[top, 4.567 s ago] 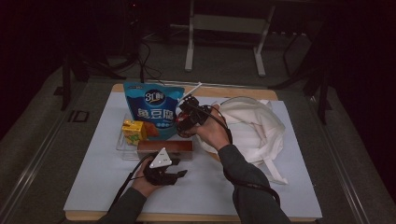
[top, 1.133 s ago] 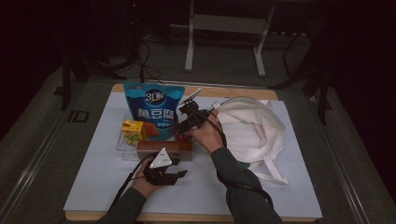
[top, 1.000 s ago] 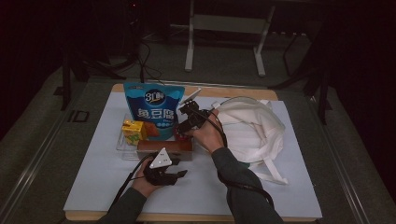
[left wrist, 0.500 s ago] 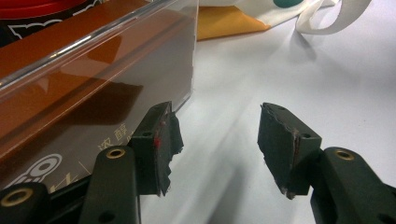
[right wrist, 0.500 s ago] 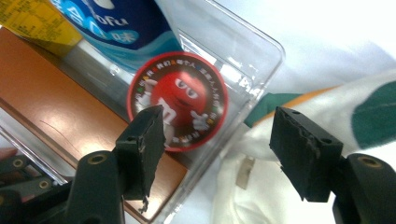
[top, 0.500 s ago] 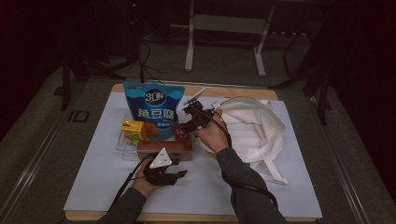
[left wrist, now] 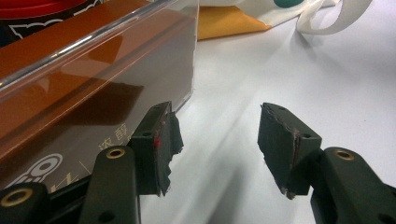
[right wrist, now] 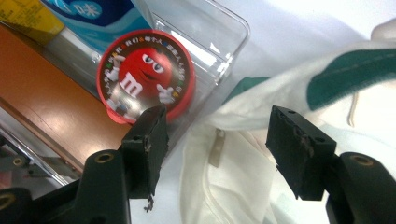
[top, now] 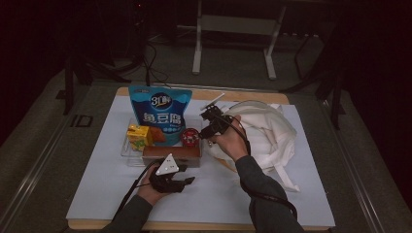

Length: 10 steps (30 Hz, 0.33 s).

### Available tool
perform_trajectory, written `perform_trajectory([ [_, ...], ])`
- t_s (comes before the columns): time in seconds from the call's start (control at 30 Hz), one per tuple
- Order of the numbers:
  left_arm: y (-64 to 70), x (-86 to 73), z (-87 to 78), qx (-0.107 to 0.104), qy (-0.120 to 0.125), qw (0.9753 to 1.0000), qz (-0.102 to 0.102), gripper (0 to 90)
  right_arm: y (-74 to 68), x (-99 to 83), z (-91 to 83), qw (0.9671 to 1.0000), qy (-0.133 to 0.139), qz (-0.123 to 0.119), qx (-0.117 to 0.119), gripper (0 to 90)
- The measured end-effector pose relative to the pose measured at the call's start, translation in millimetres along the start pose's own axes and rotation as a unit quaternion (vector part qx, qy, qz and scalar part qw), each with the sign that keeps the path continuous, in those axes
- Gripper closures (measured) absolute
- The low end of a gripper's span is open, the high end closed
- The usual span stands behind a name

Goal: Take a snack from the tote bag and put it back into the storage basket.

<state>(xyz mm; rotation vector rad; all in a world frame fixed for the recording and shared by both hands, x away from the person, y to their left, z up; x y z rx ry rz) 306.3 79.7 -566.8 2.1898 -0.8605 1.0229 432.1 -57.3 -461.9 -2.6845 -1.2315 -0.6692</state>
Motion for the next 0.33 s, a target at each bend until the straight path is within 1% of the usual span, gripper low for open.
perform_trajectory([
  [0.23, 0.0, 0.0, 0.0, 0.000, 0.000, 1.0000, 0.000, 45.6, 6.8, -12.3, -4.4, 0.9999, 0.015, 0.003, 0.007, 39.8],
  [0.33, 0.0, 0.0, 0.0, 0.001, 0.000, 1.0000, 0.000, 45.6, 8.0, -14.6, -5.4, 0.9998, 0.017, 0.003, 0.006, 39.8],
])
Point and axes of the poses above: each handheld gripper's, and its own axes: z roughly forward along the jaws, x roughly out of its top, y roughly to its right, the point moved 5 cm from there along z, roughly forward along the jaws, and after that the axes turned 11 degrees about -z, right-handed, at the moved point
